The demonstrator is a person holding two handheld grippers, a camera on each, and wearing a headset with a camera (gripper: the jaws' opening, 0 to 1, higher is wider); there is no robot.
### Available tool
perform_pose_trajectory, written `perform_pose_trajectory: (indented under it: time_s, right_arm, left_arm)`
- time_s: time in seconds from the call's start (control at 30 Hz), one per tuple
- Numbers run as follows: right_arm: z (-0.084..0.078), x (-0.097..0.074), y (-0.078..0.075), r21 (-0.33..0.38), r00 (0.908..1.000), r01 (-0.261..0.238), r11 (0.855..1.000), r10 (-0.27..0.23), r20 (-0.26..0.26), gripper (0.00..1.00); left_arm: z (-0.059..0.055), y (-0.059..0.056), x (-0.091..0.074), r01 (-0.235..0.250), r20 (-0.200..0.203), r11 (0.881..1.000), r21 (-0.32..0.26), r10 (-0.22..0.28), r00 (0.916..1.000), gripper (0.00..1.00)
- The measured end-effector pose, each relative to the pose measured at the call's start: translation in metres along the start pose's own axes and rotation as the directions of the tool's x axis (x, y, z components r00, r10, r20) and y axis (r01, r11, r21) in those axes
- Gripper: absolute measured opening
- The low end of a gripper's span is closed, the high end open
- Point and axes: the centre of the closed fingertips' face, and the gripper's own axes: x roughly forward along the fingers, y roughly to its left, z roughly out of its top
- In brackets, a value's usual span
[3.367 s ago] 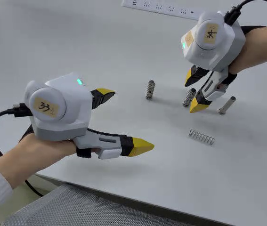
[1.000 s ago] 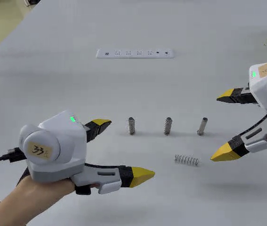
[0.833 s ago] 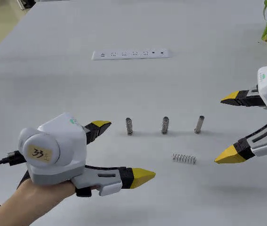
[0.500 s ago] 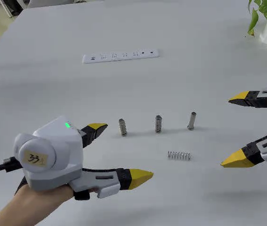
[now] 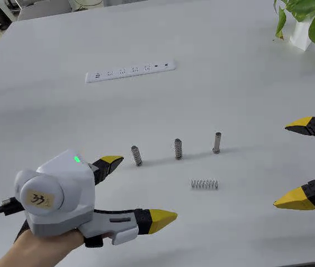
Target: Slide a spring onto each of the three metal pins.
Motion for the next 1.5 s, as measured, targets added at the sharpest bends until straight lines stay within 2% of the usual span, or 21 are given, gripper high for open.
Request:
perform_pose_trajectory:
  time_s: [0.13, 0.23, 0.37, 0.6, 0.7, 0.8, 0.93, 1.1, 1.2, 1.27, 1.37, 1.43, 1.47, 1.5]
  right_arm:
    - [-0.001, -0.006, -0.002, 0.006, 0.9999, 0.014, 1.0, -0.014, 0.005, 0.95]
    - [-0.002, -0.009, -0.004, 0.018, 0.9996, 0.025, 1.0, -0.026, 0.015, 0.95]
    - [-0.004, -0.011, -0.005, 0.025, 0.9993, 0.035, 0.999, -0.036, 0.014, 0.94]
    - [-0.009, -0.015, -0.004, 0.041, 0.9986, 0.048, 0.998, -0.049, 0.021, 0.94]
    - [-0.012, -0.016, -0.003, 0.046, 0.9983, 0.052, 0.998, -0.054, 0.021, 0.94]
    - [-0.015, -0.017, -0.002, 0.054, 0.9981, 0.055, 0.997, -0.057, 0.024, 0.94]
    - [-0.017, -0.018, -0.001, 0.064, 0.9979, 0.058, 0.996, -0.059, 0.028, 0.94]
    - [-0.018, -0.018, 0.002, 0.073, 0.998, 0.053, 0.996, -0.055, 0.032, 0.94]
    - [-0.02, -0.017, 0.002, 0.075, 0.9982, 0.051, 0.996, -0.053, 0.028, 0.93]
    - [-0.02, -0.017, 0.002, 0.08, 0.9983, 0.049, 0.996, -0.052, 0.028, 0.93]
    - [-0.02, -0.017, 0.002, 0.08, 0.9983, 0.05, 0.996, -0.052, 0.028, 0.93]
    - [-0.019, -0.017, 0.001, 0.082, 0.9982, 0.049, 0.995, -0.051, 0.031, 0.93]
    - [-0.019, -0.017, 0.001, 0.083, 0.9982, 0.049, 0.995, -0.052, 0.031, 0.93]
    - [-0.019, -0.017, 0.001, 0.084, 0.9982, 0.049, 0.995, -0.052, 0.031, 0.92]
  left_arm:
    - [-0.004, 0.003, -0.002, -0.002, -0.021, 1.0, 0.002, 0.002, 0.9998, 0.9]
    - [-0.002, 0.004, -0.002, 0.002, -0.021, 1.0, 0.007, -0.002, 0.9998, 0.9]
    - [0.001, 0.002, 0.007, 0.025, -0.025, 0.999, 0.026, -0.024, 0.9994, 0.89]
    - [0.003, -0.008, 0.038, 0.102, -0.076, 0.99, 0.098, -0.094, 0.9926, 0.82]
    - [0.005, -0.014, 0.052, 0.135, -0.079, 0.984, 0.12, -0.126, 0.9889, 0.79]
    - [0.005, -0.022, 0.066, 0.168, -0.104, 0.973, 0.16, -0.153, 0.9828, 0.76]
    - [0.006, -0.027, 0.079, 0.183, -0.101, 0.967, 0.175, -0.168, 0.9806, 0.67]
    - [0.0, -0.031, 0.093, 0.203, -0.113, 0.96, 0.194, -0.184, 0.9764, 0.56]
    - [-0.004, -0.034, 0.099, 0.218, -0.134, 0.957, 0.194, -0.194, 0.9717, 0.52]
    - [-0.007, -0.034, 0.101, 0.226, -0.151, 0.95, 0.217, -0.196, 0.969, 0.48]
    - [-0.011, -0.034, 0.105, 0.24, -0.185, 0.931, 0.274, -0.194, 0.9635, 0.41]
    - [-0.019, -0.031, 0.106, 0.248, -0.236, 0.921, 0.301, -0.18, 0.9549, 0.35]
    - [-0.023, -0.028, 0.108, 0.248, -0.26, 0.912, 0.327, -0.166, 0.9513, 0.33]
    - [-0.022, -0.032, 0.109, 0.259, -0.248, 0.911, 0.321, -0.183, 0.9513, 0.32]
